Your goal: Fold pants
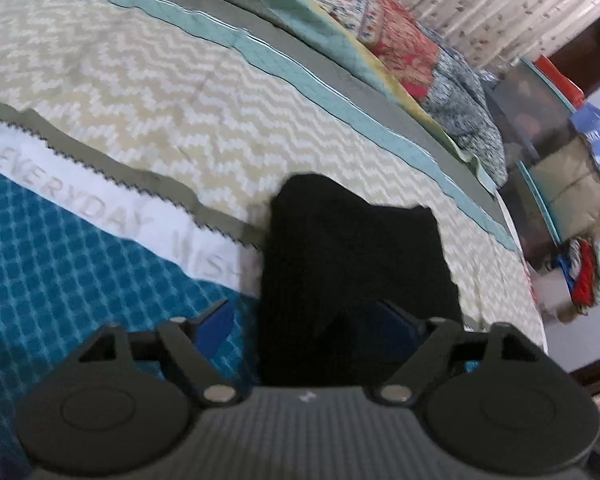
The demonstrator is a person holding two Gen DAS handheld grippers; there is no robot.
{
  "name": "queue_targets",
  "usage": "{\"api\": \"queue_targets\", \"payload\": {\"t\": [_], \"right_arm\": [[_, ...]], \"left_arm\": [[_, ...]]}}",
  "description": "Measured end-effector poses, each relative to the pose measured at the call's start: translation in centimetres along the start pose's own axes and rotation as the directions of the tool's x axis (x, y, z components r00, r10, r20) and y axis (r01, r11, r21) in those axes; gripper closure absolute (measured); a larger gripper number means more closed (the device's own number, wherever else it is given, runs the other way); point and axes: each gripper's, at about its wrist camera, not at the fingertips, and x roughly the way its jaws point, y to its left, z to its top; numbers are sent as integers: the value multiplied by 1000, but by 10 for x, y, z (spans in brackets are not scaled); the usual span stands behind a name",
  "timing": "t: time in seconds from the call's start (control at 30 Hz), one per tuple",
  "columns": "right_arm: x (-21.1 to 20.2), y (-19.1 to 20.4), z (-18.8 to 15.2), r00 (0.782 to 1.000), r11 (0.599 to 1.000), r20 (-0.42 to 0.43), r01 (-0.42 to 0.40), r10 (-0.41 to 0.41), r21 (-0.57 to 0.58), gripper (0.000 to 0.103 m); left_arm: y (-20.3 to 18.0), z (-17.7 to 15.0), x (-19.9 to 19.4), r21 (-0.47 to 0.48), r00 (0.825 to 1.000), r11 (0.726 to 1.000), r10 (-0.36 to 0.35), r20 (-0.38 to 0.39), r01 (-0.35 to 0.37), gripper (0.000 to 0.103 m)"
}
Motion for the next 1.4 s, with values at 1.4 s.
{"api": "queue_targets", "payload": {"t": [1.4], "right_arm": [[-16,-39,-1,999,993,27,40,-43,108,51]], "left_arm": [[-7,-11,2,-14,999,1000,-25,-48,24,5]]}}
